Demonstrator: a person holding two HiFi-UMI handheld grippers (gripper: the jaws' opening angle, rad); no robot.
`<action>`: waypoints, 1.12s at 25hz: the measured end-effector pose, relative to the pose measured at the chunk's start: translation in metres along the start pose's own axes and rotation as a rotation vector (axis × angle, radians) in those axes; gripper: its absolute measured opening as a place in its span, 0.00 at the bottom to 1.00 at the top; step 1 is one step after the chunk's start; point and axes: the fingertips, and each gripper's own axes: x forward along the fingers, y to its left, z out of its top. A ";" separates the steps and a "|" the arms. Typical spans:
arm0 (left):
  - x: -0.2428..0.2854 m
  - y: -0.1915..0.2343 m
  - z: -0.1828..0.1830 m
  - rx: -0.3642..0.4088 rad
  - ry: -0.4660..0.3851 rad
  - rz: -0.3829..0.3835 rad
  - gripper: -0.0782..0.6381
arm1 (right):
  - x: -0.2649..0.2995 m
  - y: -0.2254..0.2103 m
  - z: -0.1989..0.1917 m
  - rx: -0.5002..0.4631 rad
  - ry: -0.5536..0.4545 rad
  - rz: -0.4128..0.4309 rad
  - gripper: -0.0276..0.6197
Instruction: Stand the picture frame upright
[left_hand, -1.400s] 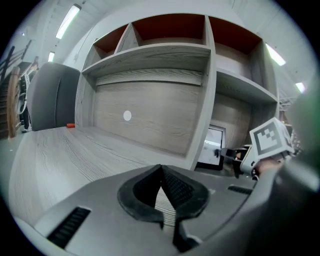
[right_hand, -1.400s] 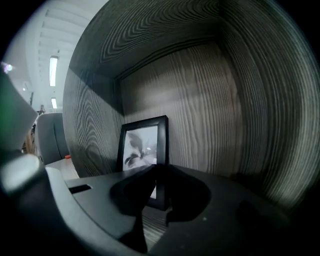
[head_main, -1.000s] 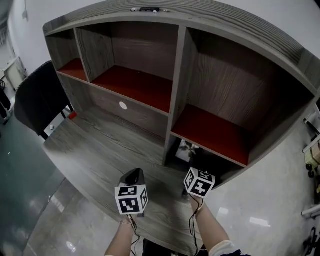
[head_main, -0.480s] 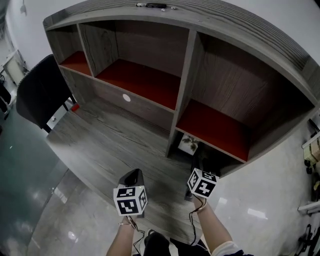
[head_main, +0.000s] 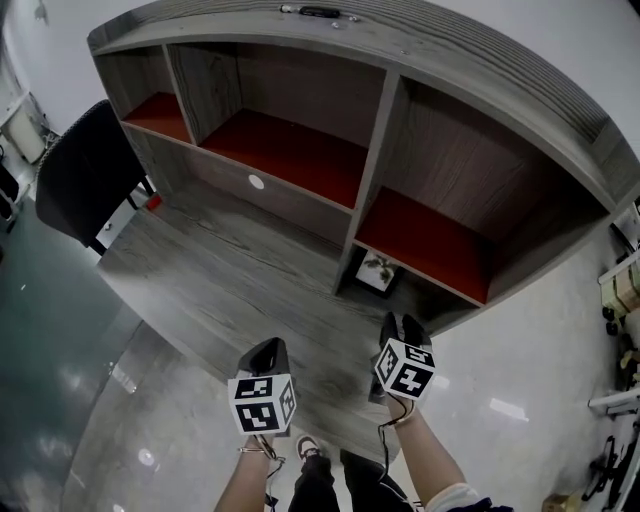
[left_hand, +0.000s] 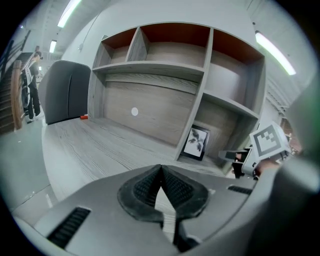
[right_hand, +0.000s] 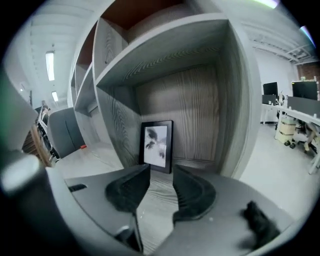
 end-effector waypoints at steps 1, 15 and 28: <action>-0.005 -0.002 -0.001 0.000 0.001 -0.002 0.13 | -0.005 0.002 0.000 0.003 0.001 0.006 0.26; -0.098 -0.048 -0.003 -0.028 -0.030 -0.080 0.13 | -0.128 0.025 0.007 -0.042 -0.010 0.066 0.26; -0.141 -0.083 -0.008 -0.007 -0.040 -0.147 0.13 | -0.198 0.020 0.012 -0.085 -0.036 0.075 0.16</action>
